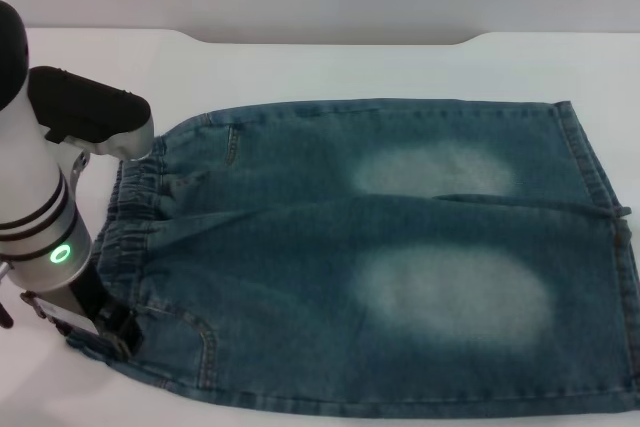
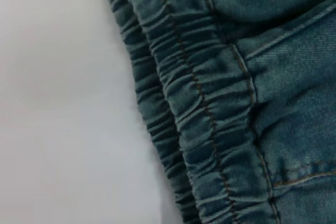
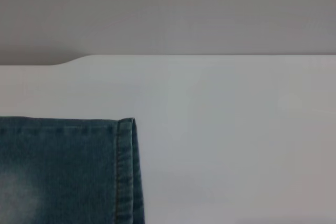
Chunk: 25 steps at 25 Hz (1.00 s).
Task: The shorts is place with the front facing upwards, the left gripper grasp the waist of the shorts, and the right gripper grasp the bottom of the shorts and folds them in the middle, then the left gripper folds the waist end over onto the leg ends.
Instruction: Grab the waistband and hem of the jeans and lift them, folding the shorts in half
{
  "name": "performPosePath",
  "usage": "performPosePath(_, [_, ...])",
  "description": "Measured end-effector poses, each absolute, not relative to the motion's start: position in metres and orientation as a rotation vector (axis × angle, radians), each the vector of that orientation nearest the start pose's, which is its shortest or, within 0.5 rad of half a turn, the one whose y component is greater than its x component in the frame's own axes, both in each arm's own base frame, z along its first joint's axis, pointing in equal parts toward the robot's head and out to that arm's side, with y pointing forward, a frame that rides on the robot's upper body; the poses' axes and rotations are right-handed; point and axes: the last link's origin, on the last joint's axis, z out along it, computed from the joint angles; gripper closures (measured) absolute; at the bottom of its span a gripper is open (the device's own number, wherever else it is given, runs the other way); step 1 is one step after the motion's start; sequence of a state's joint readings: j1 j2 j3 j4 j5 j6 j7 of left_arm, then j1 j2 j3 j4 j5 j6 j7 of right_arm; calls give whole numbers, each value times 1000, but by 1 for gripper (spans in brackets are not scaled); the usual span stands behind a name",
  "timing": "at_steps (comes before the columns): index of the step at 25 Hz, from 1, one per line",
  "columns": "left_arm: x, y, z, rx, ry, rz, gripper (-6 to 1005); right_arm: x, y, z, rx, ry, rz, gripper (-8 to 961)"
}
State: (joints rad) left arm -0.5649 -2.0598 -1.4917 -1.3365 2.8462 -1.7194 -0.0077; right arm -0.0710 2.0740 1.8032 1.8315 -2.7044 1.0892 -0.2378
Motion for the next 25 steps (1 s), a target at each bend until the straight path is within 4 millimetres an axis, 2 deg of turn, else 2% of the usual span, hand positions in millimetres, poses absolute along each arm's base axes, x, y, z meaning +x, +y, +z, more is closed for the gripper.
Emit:
performPosePath(1, [-222,316,-9,-2058,-1369,932,181,287,282,112,-1722,1199,-47,340])
performPosePath(7, [-222,316,-10,-2067,-1354,945,426,285,280,113,-1723,1189,-43,390])
performPosePath(12, [-221,315,-11,-2073,-1353,940,508,282,278,114,-1726,1182,-42,441])
performPosePath(23, [-205,315,-4,-2101,-1310,890,563,263,273,115,-1788,1147,-18,503])
performPosePath(25, [-202,314,-3,-2107,-1302,883,625,261,270,113,-1815,1151,-43,505])
